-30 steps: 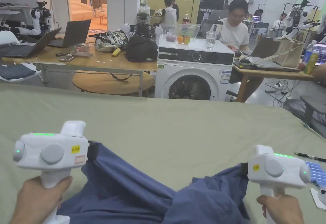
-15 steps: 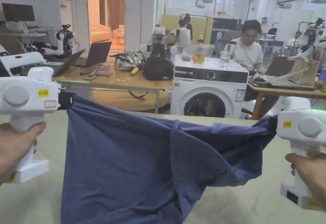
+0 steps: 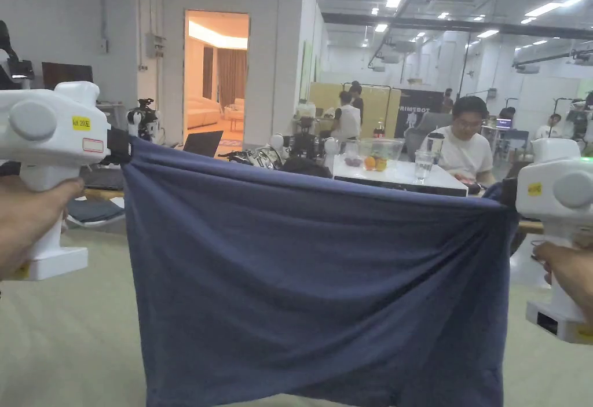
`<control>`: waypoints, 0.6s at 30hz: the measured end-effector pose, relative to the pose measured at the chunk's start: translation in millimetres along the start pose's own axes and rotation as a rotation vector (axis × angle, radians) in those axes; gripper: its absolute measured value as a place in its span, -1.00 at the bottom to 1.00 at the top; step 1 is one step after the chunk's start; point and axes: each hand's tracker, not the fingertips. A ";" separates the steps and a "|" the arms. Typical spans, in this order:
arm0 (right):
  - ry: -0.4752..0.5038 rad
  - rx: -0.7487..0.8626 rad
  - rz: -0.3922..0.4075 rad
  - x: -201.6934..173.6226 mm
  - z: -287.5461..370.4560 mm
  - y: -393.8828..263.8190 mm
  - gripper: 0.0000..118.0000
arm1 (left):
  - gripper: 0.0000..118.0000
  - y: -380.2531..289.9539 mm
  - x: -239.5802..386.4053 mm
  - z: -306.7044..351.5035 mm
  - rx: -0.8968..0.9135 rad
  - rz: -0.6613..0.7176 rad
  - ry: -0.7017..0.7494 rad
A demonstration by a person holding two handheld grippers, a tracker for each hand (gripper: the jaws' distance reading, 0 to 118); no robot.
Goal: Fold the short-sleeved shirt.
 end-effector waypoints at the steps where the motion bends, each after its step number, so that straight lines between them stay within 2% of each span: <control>1: -0.004 0.000 -0.001 -1.7 -3.3 3.5 -0.99 | -1.00 2.1 0.3 -3.3 -0.002 0.001 0.004; 6: -0.042 0.019 0.058 -11.2 -28.6 24.9 -0.99 | -1.00 18.3 4.3 -27.2 -0.017 -0.012 0.027; 14: -0.063 0.093 0.082 -18.4 -49.7 82.3 -0.99 | -1.00 70.6 -3.0 -63.8 0.036 -0.042 0.066; 18: -0.064 0.130 0.091 -20.6 -49.0 85.3 -0.99 | -1.00 78.8 -8.6 -70.4 0.056 -0.054 0.068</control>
